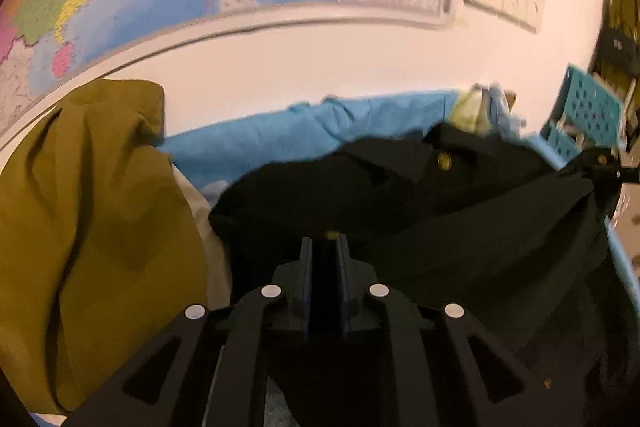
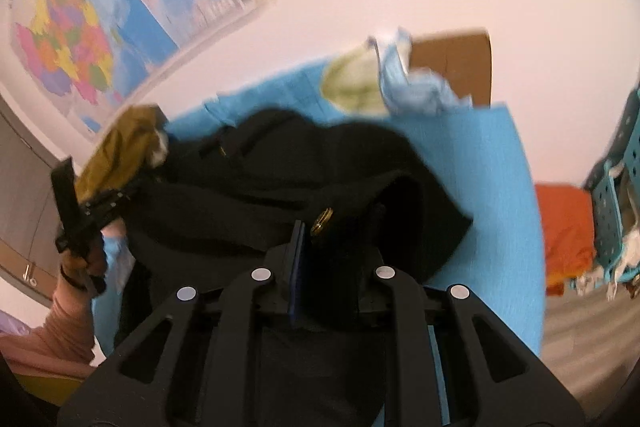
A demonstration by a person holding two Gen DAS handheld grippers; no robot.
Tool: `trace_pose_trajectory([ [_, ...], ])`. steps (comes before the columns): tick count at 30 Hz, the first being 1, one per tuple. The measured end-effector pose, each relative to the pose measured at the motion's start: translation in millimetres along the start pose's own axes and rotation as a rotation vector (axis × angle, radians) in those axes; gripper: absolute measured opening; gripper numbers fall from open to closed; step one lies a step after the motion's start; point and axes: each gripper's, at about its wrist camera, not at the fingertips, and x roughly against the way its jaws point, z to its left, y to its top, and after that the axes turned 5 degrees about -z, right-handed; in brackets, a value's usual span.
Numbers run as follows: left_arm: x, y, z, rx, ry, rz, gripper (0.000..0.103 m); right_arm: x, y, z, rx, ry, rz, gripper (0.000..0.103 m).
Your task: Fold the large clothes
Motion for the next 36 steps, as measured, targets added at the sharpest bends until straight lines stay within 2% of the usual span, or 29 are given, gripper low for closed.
trace_pose_trajectory([
  [3,-3.1,4.0,1.0,0.016,0.027,0.002,0.016,-6.1,6.6,-5.8,-0.03,-0.008,-0.007,0.017],
  [5,0.3,0.7,-2.6,0.014,0.03,0.012,0.035,-25.7,2.9,-10.7,-0.034,-0.043,0.047,0.019],
  [6,4.1,-0.4,-3.9,0.006,0.029,0.008,0.039,-39.6,-1.9,-12.4,-0.022,-0.1,0.087,0.029],
  [7,11.0,-2.1,-5.9,-0.008,0.019,-0.002,0.048,-45.7,-5.4,-12.9,-0.016,-0.142,0.101,0.041],
  [8,23.3,-5.4,-8.4,-0.019,-0.007,-0.019,0.059,-48.0,-8.2,-13.9,-0.018,-0.154,0.104,0.045],
  [10,44.0,-13.0,-12.1,-0.034,-0.038,-0.032,0.062,-40.3,-10.2,-16.3,-0.047,-0.151,0.067,0.065],
  [12,65.4,-24.5,-19.1,-0.059,-0.097,-0.039,0.07,-20.8,-12.0,-13.3,-0.048,-0.181,0.008,0.071],
  [14,83.2,-43.6,-31.1,-0.078,-0.161,-0.003,0.085,-1.4,-14.9,-7.5,-0.038,-0.186,-0.034,0.075],
  [16,93.1,-62.0,-45.1,-0.093,-0.222,0.033,0.085,21.4,-25.5,2.8,-0.027,-0.154,-0.073,0.081],
  [18,92.2,-79.8,-61.2,-0.091,-0.278,0.109,0.085,33.4,-36.5,13.5,-0.016,-0.127,-0.083,0.082],
  [21,78.0,-98.7,-84.6,-0.099,-0.271,0.201,0.085,42.4,-56.8,27.2,-0.007,-0.103,-0.075,0.082],
  [22,72.3,-102.6,-89.0,-0.097,-0.257,0.219,0.084,45.4,-64.5,31.1,-0.01,-0.096,-0.075,0.082],
  [24,63.6,-108.2,-92.3,-0.067,-0.251,0.248,0.073,46.9,-76.4,37.5,-0.022,-0.074,-0.07,0.082],
  [26,65.4,-109.5,-88.6,-0.044,-0.252,0.241,0.039,51.3,-89.3,40.9,-0.034,-0.059,-0.067,0.082],
  [28,72.2,-106.5,-69.4,0.016,-0.24,0.222,0.009,56.8,-99.8,43.9,-0.037,-0.049,-0.064,0.082],
  [30,90.2,-101.1,-31.2,0.158,-0.321,0.194,0.008,63.3,-106.9,44.5,-0.046,-0.036,-0.066,0.082],
  [31,98.9,-97.9,-17.5,0.194,-0.33,0.176,0.007,67.6,-110.0,44.4,-0.048,-0.031,-0.071,0.082],
  [33,127.4,-97.7,20.6,0.28,-0.321,0.111,0.007,77.9,-116.4,44.8,-0.05,-0.025,-0.089,0.082],
  [36,146.8,-114.3,57.3,0.38,-0.303,0.101,0.006,87.2,-128.2,44.9,-0.046,-0.012,-0.095,0.082],
])
